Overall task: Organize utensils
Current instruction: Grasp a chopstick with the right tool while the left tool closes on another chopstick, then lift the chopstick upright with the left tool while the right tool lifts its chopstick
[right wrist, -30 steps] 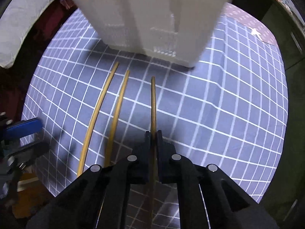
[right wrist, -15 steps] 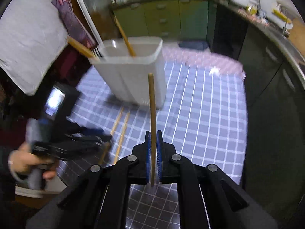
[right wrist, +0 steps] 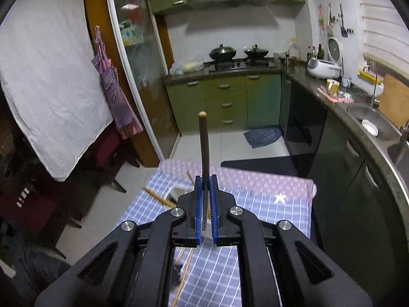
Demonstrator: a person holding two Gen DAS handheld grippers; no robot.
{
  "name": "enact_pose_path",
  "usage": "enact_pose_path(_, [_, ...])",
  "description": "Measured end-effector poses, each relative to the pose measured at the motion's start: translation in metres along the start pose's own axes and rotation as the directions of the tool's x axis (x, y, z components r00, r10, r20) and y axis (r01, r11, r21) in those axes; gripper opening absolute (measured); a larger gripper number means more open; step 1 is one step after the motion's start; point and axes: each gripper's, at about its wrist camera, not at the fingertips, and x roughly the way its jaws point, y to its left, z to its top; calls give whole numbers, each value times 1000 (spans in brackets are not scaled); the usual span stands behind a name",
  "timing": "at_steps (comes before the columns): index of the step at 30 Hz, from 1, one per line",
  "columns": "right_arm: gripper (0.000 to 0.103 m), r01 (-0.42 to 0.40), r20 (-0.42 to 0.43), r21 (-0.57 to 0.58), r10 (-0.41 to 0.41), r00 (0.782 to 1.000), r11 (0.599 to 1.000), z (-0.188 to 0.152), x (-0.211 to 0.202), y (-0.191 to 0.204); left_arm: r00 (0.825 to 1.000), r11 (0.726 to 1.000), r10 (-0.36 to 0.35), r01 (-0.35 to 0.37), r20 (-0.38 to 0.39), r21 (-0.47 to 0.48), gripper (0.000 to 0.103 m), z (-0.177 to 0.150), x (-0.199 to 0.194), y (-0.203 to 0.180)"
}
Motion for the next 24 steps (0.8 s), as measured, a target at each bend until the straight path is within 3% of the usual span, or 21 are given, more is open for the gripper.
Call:
enact_pose_path(4, [7,12,-7,18,-12,1000,1000,17,16,-1,1000,1000,-19,19,7,18,8,-4,-1,-1])
enact_pose_path(9, [7,39,-66,23,-37,997,999,20,58,-5,998,998,-54,54,34,19,7,-7,-8,6])
enact_pose_path(14, [7,74,-175,10,-71,982,997,-1,116,-4,991,997,-68,63,119,43,6,-17,-34,11])
enact_pose_path(24, [7,89,-318,-13,-88,944,996,-52,187,1,942,993,-105,85,318,77,6,-52,-96,23])
